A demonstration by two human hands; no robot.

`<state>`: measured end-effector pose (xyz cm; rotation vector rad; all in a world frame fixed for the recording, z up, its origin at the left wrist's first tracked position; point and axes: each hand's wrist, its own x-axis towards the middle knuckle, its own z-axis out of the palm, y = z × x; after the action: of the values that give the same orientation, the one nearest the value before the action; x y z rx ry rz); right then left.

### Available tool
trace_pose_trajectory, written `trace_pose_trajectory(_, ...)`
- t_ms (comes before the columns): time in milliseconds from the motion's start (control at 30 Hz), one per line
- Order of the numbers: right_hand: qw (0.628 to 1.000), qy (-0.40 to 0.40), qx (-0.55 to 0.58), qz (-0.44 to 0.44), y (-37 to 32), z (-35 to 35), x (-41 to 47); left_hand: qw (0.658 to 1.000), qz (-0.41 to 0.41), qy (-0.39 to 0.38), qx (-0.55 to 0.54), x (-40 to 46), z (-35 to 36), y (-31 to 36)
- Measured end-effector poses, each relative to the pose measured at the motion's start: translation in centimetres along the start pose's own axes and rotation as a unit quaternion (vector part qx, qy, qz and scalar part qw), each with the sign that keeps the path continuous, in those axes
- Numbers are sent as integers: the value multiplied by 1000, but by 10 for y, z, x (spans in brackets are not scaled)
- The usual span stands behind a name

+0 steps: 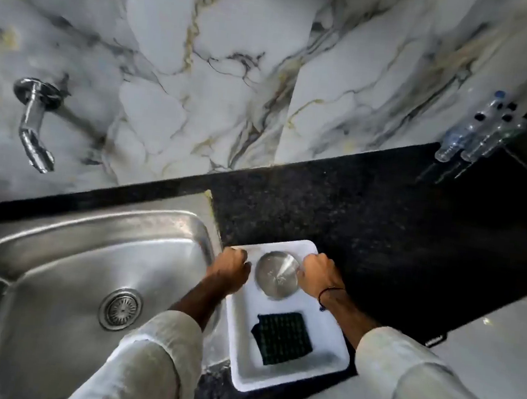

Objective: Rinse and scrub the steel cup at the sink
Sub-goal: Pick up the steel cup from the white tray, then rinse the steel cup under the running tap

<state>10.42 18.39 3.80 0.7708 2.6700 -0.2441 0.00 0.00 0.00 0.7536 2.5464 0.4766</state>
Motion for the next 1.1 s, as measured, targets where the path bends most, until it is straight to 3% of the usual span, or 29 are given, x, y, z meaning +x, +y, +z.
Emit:
trace_pose_trajectory(200,991,-8,116,63,9,29,6,991,-124,-7,-54,8,40,30)
trace_pose_trajectory(500,938,17,309,155,6,33,5,977,-157,53,-132,-3,22,31)
trace_pose_trajectory(567,881,33,434,187,-4,27,5,977,-150,64,-140,-12,-5,20)
trace_pose_trajectory(633,804,-12,555,214,-25,15,8,975,-147,80,-149,-24,-40,6)
trace_pose_trajectory(767,657,-205,709,154,-93,-6,17,972,-146,115,-141,-49,-107,-29)
trace_pose_trajectory(900,490,-394,777,32,-176,-6,22,971,-162,125,-127,-70,-159,-77)
trace_pose_trajectory(1033,405,-465,786,-42,-251,6,27,962,-201,133,-125,-81,-197,-139)
trace_pose_trajectory(1100,384,-482,788,-20,-285,15,32,940,-239,211,-121,-83,-217,-171)
